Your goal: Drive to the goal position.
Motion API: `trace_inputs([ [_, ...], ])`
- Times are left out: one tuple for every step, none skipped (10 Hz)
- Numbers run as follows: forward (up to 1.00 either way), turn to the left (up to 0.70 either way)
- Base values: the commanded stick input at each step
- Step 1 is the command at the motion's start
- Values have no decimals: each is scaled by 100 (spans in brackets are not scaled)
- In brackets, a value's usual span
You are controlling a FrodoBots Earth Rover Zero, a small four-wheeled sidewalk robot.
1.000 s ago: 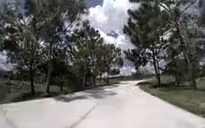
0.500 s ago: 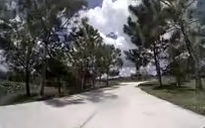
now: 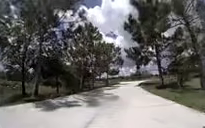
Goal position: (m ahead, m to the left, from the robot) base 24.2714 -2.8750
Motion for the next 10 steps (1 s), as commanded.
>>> trace_inputs([
  [70,0],
  [70,0],
  [70,0],
  [70,0],
  [70,0],
  [70,0],
  [70,0],
  [70,0],
  [70,0],
  [70,0],
])
